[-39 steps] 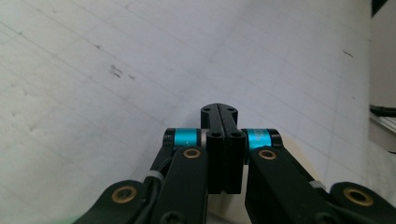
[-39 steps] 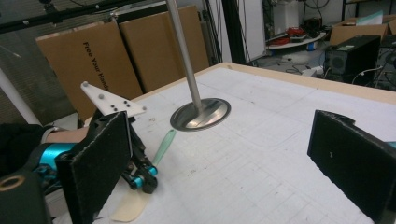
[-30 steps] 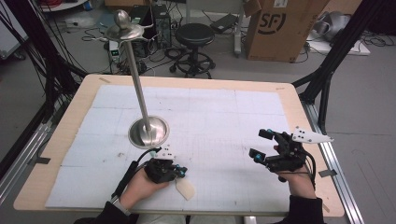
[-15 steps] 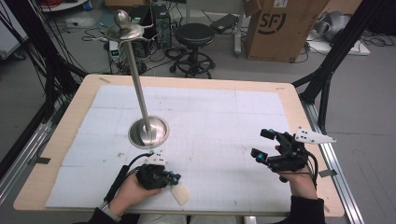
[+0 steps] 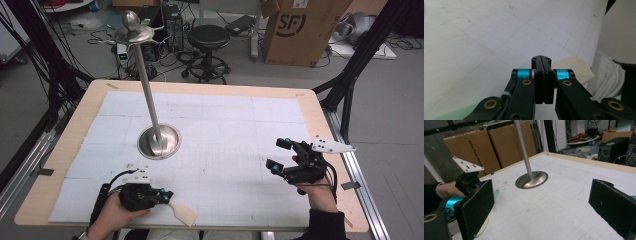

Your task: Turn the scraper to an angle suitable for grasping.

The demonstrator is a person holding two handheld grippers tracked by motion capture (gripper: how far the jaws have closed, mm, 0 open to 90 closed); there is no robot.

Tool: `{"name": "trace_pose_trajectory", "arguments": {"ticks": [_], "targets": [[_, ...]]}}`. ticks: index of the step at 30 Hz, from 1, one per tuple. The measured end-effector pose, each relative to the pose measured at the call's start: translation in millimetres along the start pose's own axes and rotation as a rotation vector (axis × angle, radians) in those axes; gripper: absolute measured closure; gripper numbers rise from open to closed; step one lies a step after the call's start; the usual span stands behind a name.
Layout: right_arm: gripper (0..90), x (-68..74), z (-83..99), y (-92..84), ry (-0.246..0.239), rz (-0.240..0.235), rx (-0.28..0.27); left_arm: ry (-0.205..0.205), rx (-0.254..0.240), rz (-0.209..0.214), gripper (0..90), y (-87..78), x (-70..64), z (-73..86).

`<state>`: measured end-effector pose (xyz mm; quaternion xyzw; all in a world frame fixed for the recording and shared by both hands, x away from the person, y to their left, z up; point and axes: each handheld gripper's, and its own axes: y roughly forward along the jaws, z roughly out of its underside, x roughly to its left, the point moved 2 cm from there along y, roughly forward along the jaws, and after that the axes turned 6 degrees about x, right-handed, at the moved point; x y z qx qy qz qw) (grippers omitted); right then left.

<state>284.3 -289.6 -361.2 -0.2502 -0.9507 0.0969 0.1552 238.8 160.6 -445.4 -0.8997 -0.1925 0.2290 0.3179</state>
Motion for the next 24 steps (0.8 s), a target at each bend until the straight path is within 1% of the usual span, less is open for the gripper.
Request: {"name": "trace_pose_trajectory", "arguments": {"ticks": [1, 3, 6, 8, 9, 11, 14, 19, 21, 24], "targets": [[5.1, -0.3, -0.1, -0.7, 0.004, -0.001, -0.002, -0.006, 0.006, -0.005, 90.0, -5.0, 1.3, 4.8], [5.1, -1.5, -0.2, -1.7, 0.005, 0.001, -0.005, -0.034, 0.030, -0.020, 90.0, -12.4, 5.0, 15.6], [5.1, -2.7, 0.2, -1.8, 0.008, 0.004, -0.005, -0.064, 0.059, -0.062, 90.0, -20.6, 11.6, 28.8], [5.1, -2.7, 0.5, -0.9, 0.005, 0.005, -0.003, -0.082, 0.061, -0.100, 90.0, -22.6, 17.5, 32.5], [5.1, -2.2, 0.4, -0.4, 0.006, 0.003, -0.003, -0.093, 0.050, -0.097, 90.0, -22.3, 21.1, 32.3], [5.1, -1.8, 0.3, 1.0, 0.002, 0.001, 0.002, -0.102, 0.037, -0.095, 90.0, -19.4, 25.6, 29.7], [5.1, -1.6, 0.5, 2.7, 0.001, 0.001, 0.010, -0.091, 0.031, -0.096, 90.0, -11.7, 27.6, 22.7], [5.1, -3.0, 0.7, 3.4, 0.004, 0.006, 0.012, -0.089, 0.021, -0.109, 90.0, 5.3, 30.9, 5.2], [5.1, -3.0, 1.2, 4.4, 0.006, 0.006, 0.014, -0.078, 0.021, -0.117, 90.0, 12.0, 31.9, -1.7], [5.1, -3.8, 2.3, 6.0, 0.009, 0.005, 0.021, -0.074, 0.015, -0.117, 90.0, 21.9, 33.4, -11.4]]}}
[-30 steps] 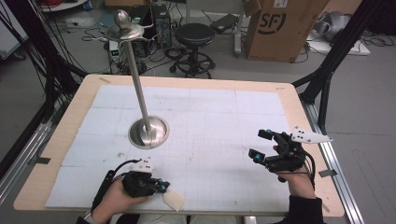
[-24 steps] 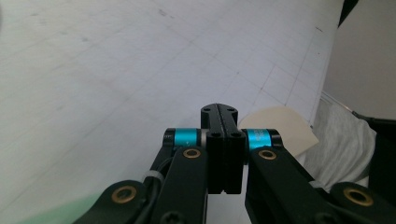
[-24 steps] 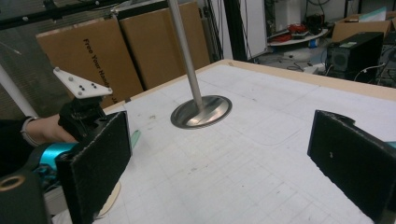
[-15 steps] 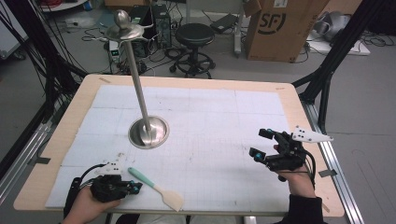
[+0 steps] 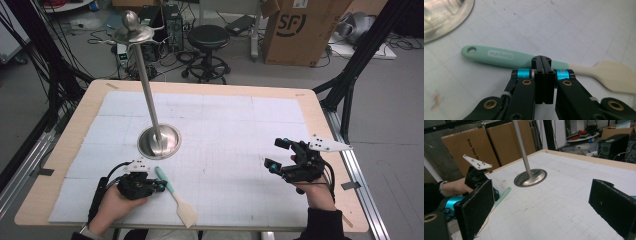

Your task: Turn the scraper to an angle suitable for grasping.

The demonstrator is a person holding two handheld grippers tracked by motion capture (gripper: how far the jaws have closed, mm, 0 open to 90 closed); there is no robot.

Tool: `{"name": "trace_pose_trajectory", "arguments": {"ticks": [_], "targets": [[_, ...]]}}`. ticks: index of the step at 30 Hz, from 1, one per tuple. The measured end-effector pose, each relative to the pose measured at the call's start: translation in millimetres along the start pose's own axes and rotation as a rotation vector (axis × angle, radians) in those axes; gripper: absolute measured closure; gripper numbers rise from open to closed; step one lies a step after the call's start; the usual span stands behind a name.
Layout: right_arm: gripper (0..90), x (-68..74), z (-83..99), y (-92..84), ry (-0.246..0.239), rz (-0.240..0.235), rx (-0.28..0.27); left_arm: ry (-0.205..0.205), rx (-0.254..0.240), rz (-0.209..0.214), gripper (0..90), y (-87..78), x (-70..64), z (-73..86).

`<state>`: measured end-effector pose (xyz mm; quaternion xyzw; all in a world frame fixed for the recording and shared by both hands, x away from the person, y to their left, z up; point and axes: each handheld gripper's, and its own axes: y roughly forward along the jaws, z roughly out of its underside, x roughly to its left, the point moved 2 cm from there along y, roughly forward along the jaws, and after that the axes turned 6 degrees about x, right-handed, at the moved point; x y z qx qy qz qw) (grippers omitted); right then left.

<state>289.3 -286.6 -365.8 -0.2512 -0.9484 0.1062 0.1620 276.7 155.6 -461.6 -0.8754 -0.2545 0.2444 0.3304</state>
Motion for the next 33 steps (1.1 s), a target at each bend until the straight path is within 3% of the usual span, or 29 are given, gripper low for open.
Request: {"name": "trace_pose_trajectory", "arguments": {"ticks": [5, 10, 12, 15, 17, 25, 29, 33], "targets": [[5.1, -0.8, 1.3, 2.6, 0.003, -0.001, 0.011, 0.022, -0.019, 0.008, 90.0, 21.2, -4.4, -17.9], [5.1, -0.8, 1.1, 4.2, 0.004, 0.000, 0.011, 0.072, -0.028, 0.012, 90.0, 38.8, -12.2, -32.2], [5.1, 0.1, 1.2, 4.8, -0.001, -0.005, 0.015, 0.074, -0.023, -0.001, 90.0, 39.0, -15.6, -33.6], [5.1, -1.2, 0.9, 5.2, -0.002, 0.001, 0.008, 0.045, -0.043, 0.021, 90.0, 36.1, -23.4, -34.8], [5.1, -2.2, 1.4, 7.1, 0.004, 0.003, 0.005, 0.058, -0.047, 0.028, 90.0, 34.8, -31.4, -35.5], [5.1, 0.6, 3.2, 11.7, -0.001, -0.008, 0.022, 0.153, 0.045, 0.068, 90.0, 43.5, -59.4, -30.9], [5.1, -0.1, 2.7, 10.2, 0.000, -0.007, 0.016, 0.173, 0.064, 0.088, 90.0, 48.8, -65.8, -30.2], [5.1, -1.4, 4.0, 11.2, 0.005, -0.007, 0.024, 0.196, 0.071, 0.079, 90.0, 47.7, -66.9, -29.3]]}}
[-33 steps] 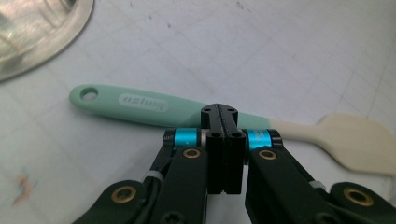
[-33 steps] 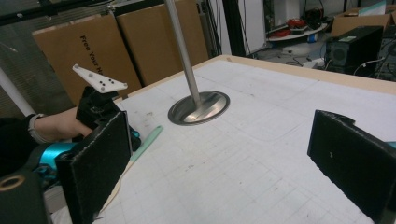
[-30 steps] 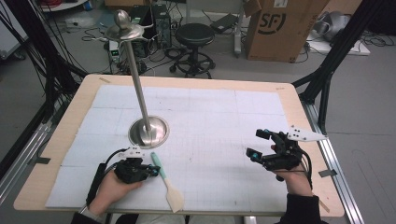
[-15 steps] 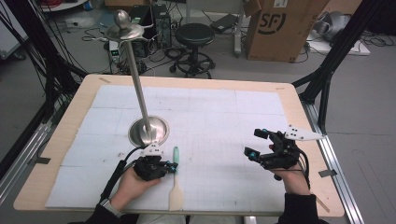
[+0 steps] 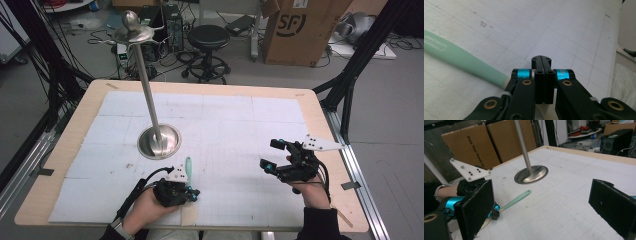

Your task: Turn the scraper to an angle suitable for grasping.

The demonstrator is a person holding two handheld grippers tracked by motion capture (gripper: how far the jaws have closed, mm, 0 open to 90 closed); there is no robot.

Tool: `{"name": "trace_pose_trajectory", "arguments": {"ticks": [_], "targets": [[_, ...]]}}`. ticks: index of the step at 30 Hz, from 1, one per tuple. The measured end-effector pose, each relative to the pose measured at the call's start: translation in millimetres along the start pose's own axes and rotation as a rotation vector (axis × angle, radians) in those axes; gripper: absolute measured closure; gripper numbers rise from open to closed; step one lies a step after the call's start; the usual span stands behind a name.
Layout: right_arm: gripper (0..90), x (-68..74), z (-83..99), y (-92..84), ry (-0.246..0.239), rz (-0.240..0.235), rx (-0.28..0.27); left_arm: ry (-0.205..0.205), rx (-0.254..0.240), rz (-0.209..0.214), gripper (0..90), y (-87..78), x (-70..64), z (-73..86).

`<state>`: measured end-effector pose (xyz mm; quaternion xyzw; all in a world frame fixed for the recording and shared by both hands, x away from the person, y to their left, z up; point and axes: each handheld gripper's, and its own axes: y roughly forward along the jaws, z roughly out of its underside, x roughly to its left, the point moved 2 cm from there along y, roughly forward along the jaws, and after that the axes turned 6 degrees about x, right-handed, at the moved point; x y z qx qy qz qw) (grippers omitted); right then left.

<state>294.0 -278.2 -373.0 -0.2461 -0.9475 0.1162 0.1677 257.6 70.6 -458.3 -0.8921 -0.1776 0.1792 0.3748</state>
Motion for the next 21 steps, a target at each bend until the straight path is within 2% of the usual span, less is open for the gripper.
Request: {"name": "trace_pose_trajectory", "arguments": {"ticks": [11, 21], "targets": [[5.1, 1.7, 0.4, 0.4, -0.003, -0.009, -0.002, 0.036, 0.018, -0.016, 90.0, -5.8, -1.0, 4.6], [5.1, 1.1, 0.8, -1.2, 0.002, -0.008, -0.002, 0.003, 0.067, 0.059, 90.0, -27.0, 14.4, 20.7]]}}
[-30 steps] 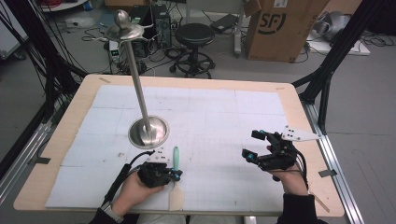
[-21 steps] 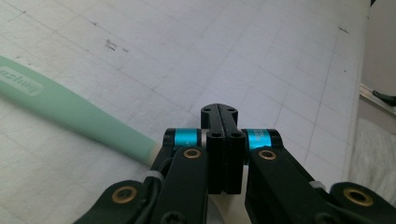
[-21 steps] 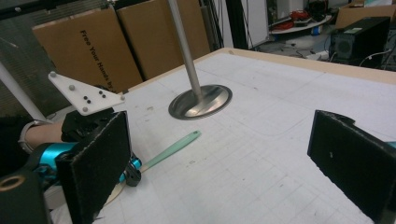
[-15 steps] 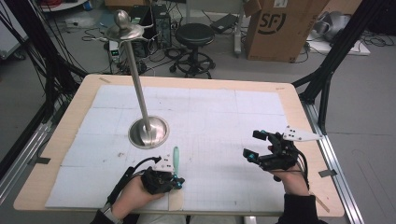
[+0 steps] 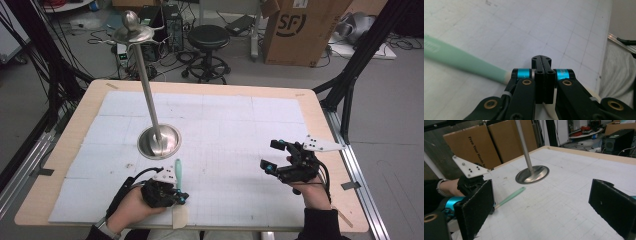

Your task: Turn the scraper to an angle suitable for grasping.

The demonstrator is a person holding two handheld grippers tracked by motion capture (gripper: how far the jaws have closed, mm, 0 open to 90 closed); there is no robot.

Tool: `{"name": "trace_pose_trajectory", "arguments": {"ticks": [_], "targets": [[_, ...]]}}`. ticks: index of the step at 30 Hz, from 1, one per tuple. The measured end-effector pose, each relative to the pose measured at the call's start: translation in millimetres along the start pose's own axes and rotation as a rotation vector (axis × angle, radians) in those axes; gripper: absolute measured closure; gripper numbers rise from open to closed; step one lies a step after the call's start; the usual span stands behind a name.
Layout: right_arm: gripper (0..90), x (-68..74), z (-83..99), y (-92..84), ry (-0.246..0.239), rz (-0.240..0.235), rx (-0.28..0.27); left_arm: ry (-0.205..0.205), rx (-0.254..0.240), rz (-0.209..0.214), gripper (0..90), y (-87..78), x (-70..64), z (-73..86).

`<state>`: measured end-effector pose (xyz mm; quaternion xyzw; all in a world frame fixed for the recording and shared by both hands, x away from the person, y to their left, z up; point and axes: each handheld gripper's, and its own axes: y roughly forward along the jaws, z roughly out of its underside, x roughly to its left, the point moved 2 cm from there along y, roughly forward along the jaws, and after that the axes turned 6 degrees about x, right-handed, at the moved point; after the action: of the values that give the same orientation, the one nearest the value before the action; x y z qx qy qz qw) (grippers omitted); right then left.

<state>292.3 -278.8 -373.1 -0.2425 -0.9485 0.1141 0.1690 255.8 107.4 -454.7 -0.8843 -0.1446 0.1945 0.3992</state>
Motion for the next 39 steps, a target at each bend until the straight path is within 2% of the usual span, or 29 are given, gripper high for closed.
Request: {"name": "trace_pose_trajectory", "arguments": {"ticks": [3, 9, 13, 15, 17, 20, 22, 25, 26, 31, 35, 39], "targets": [[5.1, 0.1, 0.4, 0.9, -0.003, 0.003, 0.003, -0.005, 0.008, 0.015, 90.0, -8.5, 4.5, 8.5], [5.1, 0.6, -0.1, 0.1, -0.001, -0.002, -0.006, -0.042, 0.010, 0.029, 90.0, -30.8, 16.4, 32.6], [5.1, 0.4, 0.4, 2.5, -0.002, -0.002, 0.009, -0.062, -0.018, 0.024, 90.0, -38.8, 19.0, 39.3], [5.1, 1.0, 0.0, 3.0, 0.000, -0.003, 0.010, -0.073, -0.059, 0.027, 90.0, -48.7, 21.6, 40.8], [5.1, 1.2, -0.3, 2.6, -0.004, -0.004, 0.005, -0.109, -0.084, 0.002, 90.0, -59.5, 27.2, 45.1], [5.1, -0.1, 0.0, 1.6, 0.002, 0.000, 0.006, -0.157, -0.073, -0.040, 90.0, -71.7, 39.2, 58.5], [5.1, -0.5, -0.2, 1.4, 0.000, 0.001, 0.002, -0.188, -0.064, -0.048, 90.0, -77.5, 45.8, 67.7], [5.1, -0.2, -0.1, 1.3, -0.001, 0.001, 0.003, -0.216, -0.038, -0.086, 90.0, -76.8, 52.8, 75.6], [5.1, 0.1, 0.0, 1.4, 0.004, 0.000, 0.006, -0.219, -0.048, -0.078, 90.0, -75.6, 54.4, 75.7], [5.1, 0.9, 0.4, 3.7, -0.003, 0.001, 0.016, -0.226, -0.062, -0.116, 90.0, -65.1, 53.3, 63.3], [5.1, 0.6, 0.3, 3.8, -0.002, 0.005, 0.015, -0.232, -0.068, -0.123, 90.0, -50.4, 51.2, 45.6], [5.1, -0.5, -0.1, 2.6, 0.000, 0.007, 0.007, -0.219, -0.062, -0.121, 90.0, -34.8, 50.7, 25.8]]}}
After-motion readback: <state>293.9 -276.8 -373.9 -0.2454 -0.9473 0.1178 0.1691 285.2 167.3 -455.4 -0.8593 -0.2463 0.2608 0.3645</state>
